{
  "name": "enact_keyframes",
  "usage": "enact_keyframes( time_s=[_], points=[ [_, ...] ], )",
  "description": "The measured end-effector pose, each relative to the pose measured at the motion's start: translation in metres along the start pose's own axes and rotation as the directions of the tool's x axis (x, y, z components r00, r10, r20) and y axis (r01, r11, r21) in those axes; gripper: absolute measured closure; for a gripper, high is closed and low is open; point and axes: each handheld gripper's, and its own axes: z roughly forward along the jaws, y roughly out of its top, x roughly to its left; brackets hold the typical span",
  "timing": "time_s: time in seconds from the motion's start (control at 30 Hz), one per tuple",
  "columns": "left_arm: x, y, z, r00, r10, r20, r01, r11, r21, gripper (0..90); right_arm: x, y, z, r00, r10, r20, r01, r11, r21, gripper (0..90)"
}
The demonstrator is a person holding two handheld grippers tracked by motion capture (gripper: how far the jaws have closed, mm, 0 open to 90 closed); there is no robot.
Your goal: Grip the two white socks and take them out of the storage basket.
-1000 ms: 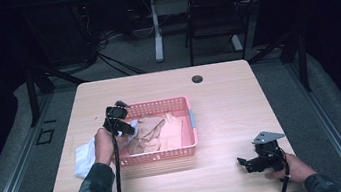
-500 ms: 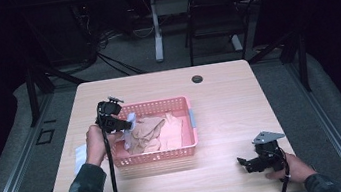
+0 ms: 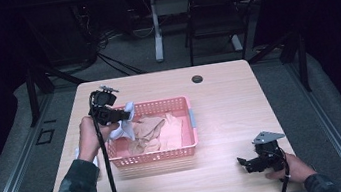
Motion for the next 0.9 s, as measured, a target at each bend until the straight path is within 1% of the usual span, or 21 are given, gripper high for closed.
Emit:
enact_keyframes(
  time_s=[0.07,0.13,0.3,0.5,0.67,0.9],
  points=[
    [-0.001,0.003,-0.005,1.0,0.005,-0.005,-0.005,1.0,-0.008,79.0,0.0,0.0,0.0,1.0,0.0,0.0,0.0,1.0,0.0,0.0],
    [-0.001,0.007,-0.01,1.0,0.007,0.001,-0.007,0.9998,-0.017,79.0,0.0,0.0,0.0,1.0,-0.001,0.0,0.001,1.0,-0.001,0.0],
    [-0.001,0.013,-0.022,0.9999,0.014,0.002,-0.014,0.9994,-0.032,79.0,0.0,0.0,0.0,1.0,0.0,0.0,0.0,1.0,0.0,0.0],
    [-0.004,0.022,-0.038,0.9997,0.024,-0.006,-0.025,0.9976,-0.065,79.1,0.0,0.0,0.0,1.0,-0.001,0.0,0.001,1.0,-0.001,0.0],
    [-0.001,0.026,-0.051,0.9997,0.019,-0.018,-0.021,0.9955,-0.093,79.1,0.0,0.0,0.0,1.0,-0.002,0.003,0.002,1.0,0.002,0.0],
    [0.002,0.031,-0.071,0.9993,0.022,-0.029,-0.026,0.9917,-0.126,79.2,0.0,0.0,0.0,1.0,-0.003,0.003,0.003,1.0,0.001,0.0]
  ],
)
